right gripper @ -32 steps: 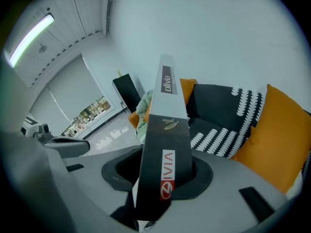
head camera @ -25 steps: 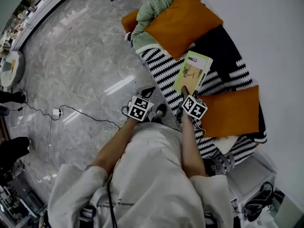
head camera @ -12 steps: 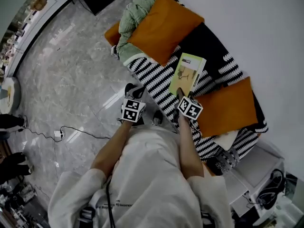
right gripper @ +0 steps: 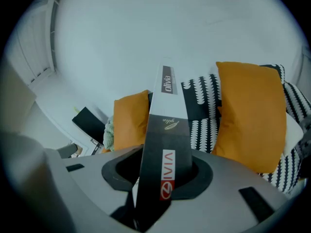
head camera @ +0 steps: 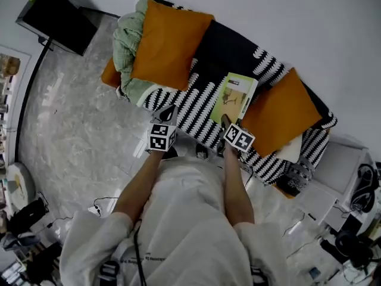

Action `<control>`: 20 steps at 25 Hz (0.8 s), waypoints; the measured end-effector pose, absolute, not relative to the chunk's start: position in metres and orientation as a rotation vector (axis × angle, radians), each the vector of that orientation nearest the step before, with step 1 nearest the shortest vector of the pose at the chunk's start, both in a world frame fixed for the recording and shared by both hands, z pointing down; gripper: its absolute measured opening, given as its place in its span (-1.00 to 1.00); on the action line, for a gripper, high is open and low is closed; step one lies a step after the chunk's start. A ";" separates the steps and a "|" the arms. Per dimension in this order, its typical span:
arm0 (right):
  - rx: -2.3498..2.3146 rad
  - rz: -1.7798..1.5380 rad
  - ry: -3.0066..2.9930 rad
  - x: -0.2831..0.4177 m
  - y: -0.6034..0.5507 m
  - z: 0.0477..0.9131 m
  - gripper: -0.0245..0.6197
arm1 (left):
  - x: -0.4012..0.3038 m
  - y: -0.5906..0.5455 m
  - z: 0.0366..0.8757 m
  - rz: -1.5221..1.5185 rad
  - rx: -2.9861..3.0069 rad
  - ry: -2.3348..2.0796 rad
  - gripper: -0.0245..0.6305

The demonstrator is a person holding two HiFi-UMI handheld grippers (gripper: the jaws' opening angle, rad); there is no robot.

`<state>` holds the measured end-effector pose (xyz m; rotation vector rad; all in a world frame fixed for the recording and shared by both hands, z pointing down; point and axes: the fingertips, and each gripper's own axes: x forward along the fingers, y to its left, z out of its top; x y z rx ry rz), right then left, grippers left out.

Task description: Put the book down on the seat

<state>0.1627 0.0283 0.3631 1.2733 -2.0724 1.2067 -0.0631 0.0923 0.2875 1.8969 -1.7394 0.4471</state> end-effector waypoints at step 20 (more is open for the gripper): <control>1.596 1.400 -1.908 0.114 0.111 0.372 -0.46 | -0.098 0.017 0.305 0.369 2.139 -1.285 -0.90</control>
